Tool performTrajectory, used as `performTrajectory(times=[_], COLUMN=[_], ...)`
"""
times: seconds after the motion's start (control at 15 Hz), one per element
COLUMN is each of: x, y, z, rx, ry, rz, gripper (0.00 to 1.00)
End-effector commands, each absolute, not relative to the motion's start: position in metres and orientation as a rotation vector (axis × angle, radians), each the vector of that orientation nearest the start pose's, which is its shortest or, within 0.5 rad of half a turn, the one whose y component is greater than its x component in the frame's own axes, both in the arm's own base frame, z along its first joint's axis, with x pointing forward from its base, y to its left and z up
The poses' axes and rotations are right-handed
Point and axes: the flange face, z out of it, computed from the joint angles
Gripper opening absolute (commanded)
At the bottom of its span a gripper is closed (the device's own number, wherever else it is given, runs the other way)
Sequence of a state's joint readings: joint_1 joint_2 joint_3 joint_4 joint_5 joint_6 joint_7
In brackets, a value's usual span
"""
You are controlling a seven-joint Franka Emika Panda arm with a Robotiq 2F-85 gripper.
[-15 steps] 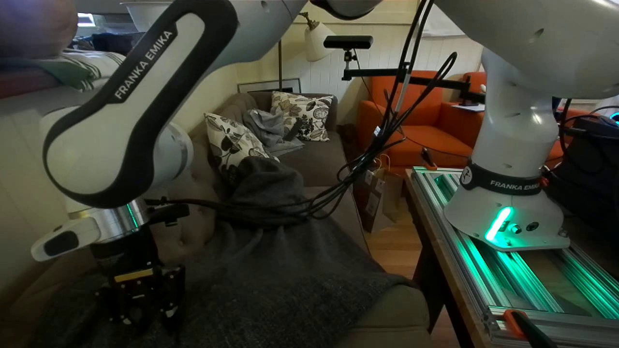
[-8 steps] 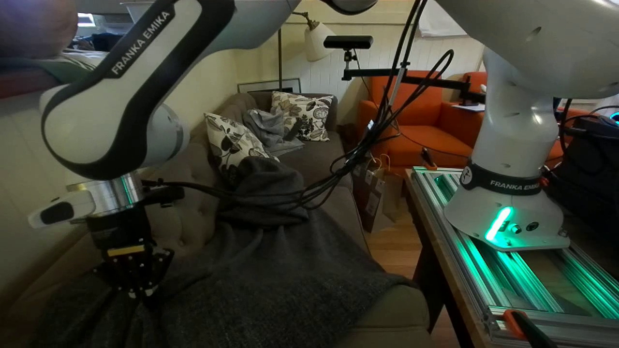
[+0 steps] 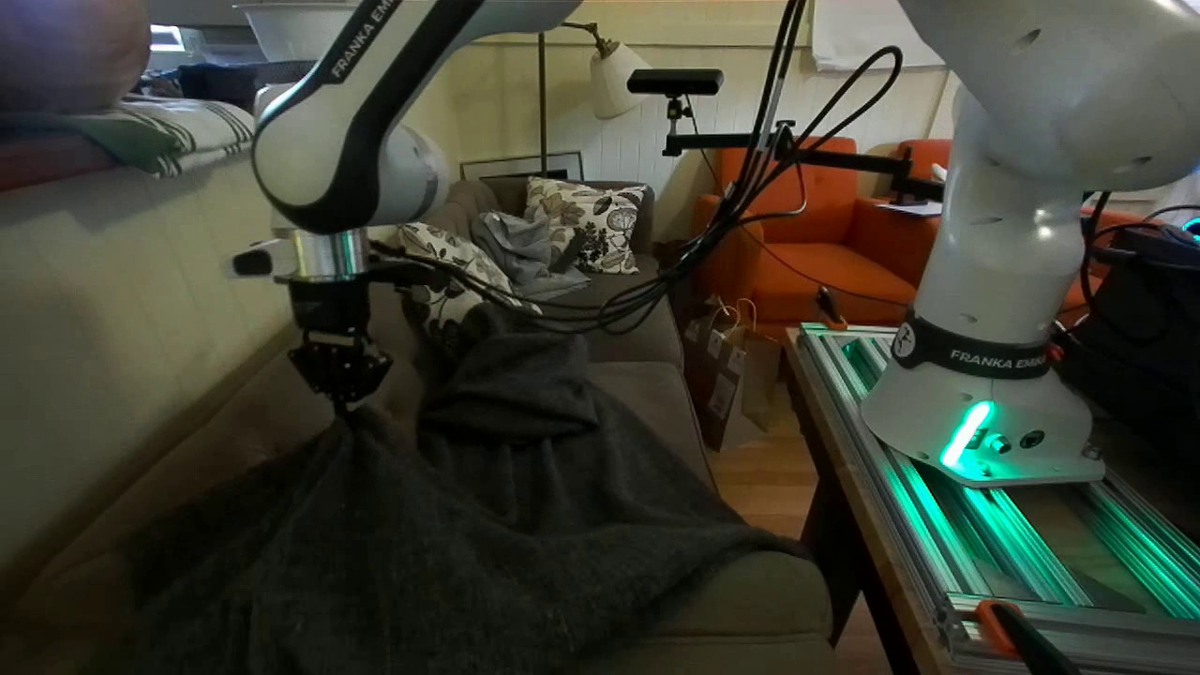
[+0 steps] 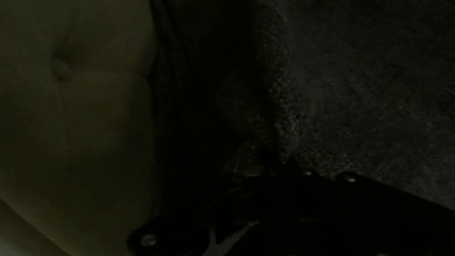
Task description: Move the grey fleece to the right
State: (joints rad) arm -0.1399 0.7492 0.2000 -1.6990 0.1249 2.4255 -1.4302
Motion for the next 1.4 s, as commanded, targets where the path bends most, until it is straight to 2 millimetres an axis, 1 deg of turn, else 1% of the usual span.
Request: performTrajectory(times=[0.0,0.07,0.13,0.2,0.27,0.33,0.4,0.47,0.6,0.73,0.87,0.93,1.0,1.13,1.27,1.33], x=[0.666,0.661,0.657,0.655,0.653,0.661,0.667,0.671,0.668,0.657,0.638,0.630,0.621,0.605,0.593,0.588], y=[0.009,-0.004,-0.009,-0.008,-0.004,-0.017,-0.043,-0.079,-0.134,-0.199,-0.262,-0.290,-0.314,-0.354,-0.382,-0.392], z=[0.170,0.174,0.177,0.179,0.180,0.180,0.183,0.191,0.205,0.218,0.233,0.240,0.249,0.265,0.283,0.292], rx=[-2.356,-2.381,-2.389,-2.389,-2.387,-2.458,-2.552,-2.615,-2.751,-2.891,-3.018,-3.082,-3.142,-3.256,-3.355,-3.398], ry=[-1.803,-1.781,-1.772,-1.772,-1.774,-1.765,-1.730,-1.728,-1.658,-1.548,-1.416,-1.344,-1.269,-1.109,-0.937,-0.844], rz=[-0.207,-0.213,-0.213,-0.213,-0.214,-0.223,-0.231,-0.246,-0.262,-0.278,-0.298,-0.306,-0.316,-0.333,-0.366,-0.385], gripper=[0.04,0.04,0.04,0.04,0.01,0.01,0.01,0.01,0.01,0.01,0.01,0.01,0.01,0.01,0.01,0.01])
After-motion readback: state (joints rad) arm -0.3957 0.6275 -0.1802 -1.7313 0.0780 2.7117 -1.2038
